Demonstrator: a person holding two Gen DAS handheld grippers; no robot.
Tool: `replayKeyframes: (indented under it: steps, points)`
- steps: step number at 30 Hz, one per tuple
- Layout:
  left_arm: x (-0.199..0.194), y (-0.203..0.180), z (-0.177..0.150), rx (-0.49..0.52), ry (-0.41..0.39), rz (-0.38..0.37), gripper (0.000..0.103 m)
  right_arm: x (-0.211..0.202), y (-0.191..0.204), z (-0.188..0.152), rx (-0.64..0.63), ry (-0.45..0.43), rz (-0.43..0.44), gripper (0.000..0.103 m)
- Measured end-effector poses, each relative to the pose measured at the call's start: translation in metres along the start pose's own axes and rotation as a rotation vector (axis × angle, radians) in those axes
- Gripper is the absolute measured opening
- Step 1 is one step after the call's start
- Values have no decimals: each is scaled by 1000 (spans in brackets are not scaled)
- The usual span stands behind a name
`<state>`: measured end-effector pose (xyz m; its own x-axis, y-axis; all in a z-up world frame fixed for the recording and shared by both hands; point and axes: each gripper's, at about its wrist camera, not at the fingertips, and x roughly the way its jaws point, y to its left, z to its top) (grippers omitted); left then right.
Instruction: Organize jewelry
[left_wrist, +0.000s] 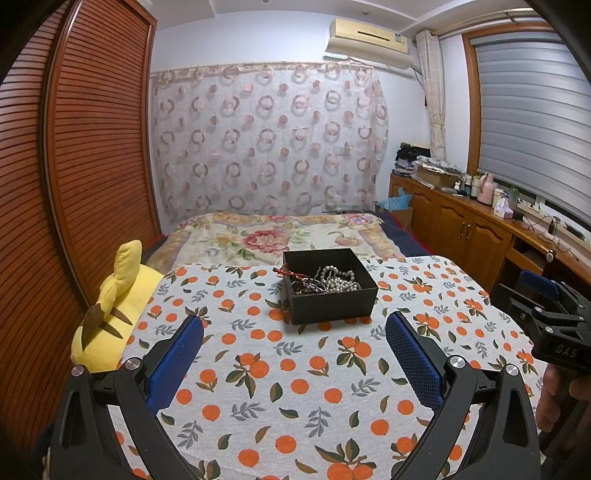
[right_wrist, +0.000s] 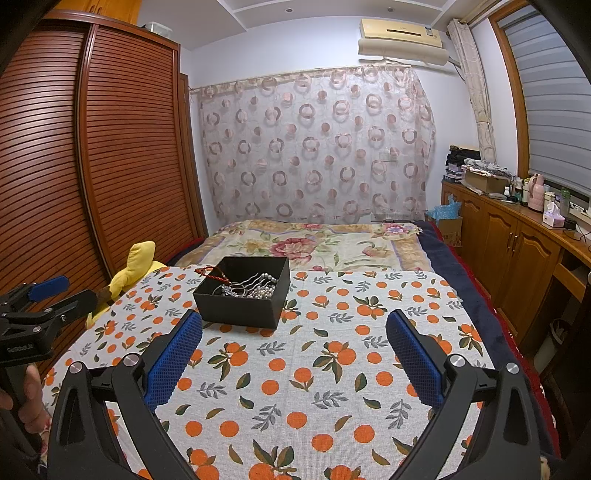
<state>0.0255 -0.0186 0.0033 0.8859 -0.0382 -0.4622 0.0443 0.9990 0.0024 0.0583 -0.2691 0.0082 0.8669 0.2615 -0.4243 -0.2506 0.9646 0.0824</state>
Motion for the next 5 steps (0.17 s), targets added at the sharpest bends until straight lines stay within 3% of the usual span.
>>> replayKeyframes:
  steps: [5]
  points:
    - [-1,-1,0,1,0,0,95,-1,0,0,1,0,0,100]
